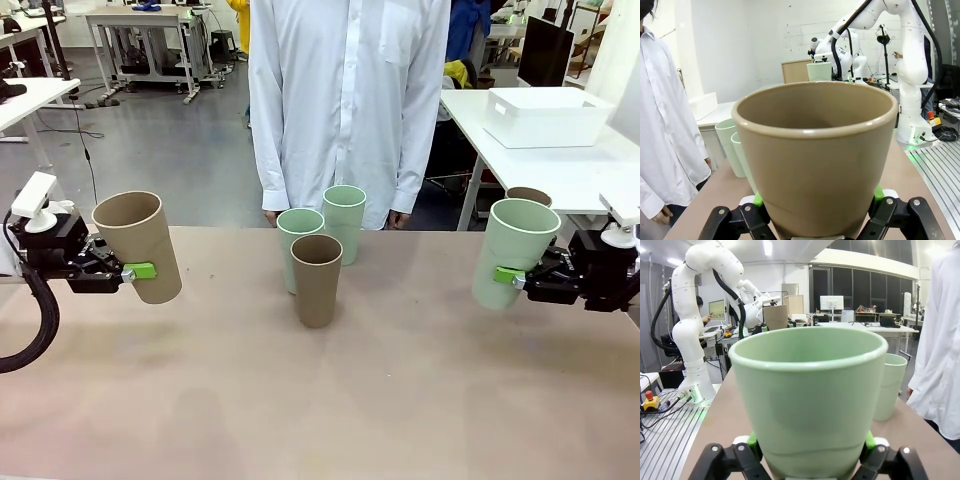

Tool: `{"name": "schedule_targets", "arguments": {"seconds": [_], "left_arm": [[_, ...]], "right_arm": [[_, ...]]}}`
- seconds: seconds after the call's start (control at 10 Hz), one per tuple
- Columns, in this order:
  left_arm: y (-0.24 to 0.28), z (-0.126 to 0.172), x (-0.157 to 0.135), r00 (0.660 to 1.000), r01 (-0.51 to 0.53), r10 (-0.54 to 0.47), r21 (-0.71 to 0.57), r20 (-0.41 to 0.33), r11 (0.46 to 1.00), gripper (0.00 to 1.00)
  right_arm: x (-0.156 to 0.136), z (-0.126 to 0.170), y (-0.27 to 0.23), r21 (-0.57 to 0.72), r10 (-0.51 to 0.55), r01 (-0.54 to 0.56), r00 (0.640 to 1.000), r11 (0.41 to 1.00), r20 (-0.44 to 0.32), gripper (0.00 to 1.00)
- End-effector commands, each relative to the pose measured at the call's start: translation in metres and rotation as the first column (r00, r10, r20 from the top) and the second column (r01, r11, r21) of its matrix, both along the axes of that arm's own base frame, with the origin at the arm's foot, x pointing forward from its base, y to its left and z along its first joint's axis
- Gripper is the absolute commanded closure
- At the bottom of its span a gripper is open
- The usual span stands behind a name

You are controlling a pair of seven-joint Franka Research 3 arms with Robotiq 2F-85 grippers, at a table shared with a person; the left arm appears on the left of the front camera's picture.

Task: Stack the cups and store them in the basket.
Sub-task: Place the stack of Reusable plastic cups into the Pantry Basket.

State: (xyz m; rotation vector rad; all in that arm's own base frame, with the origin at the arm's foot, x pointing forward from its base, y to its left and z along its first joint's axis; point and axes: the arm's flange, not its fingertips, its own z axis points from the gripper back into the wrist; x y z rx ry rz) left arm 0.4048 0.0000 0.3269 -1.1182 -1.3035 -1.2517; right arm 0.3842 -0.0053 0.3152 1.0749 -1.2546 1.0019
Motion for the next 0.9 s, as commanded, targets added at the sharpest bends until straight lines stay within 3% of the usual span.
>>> {"name": "schedule_targets", "arguments": {"seconds": [0.0, 0.8], "left_arm": [[-0.0018, 0.0032, 0.0013, 1.0, -0.013, 0.013, -0.007, 0.01, 1.0, 0.15], [-0.0018, 0.0032, 0.0013, 1.0, -0.013, 0.013, -0.007, 0.01, 1.0, 0.15]], "right_arm": [[0.001, 0.0017, 0.0017, -0.008, -0.003, 0.003, 1.0, 1.0, 0.005, 0.15], [0.001, 0.0017, 0.0017, -0.008, -0.003, 0.003, 1.0, 1.0, 0.005, 0.15]]}}
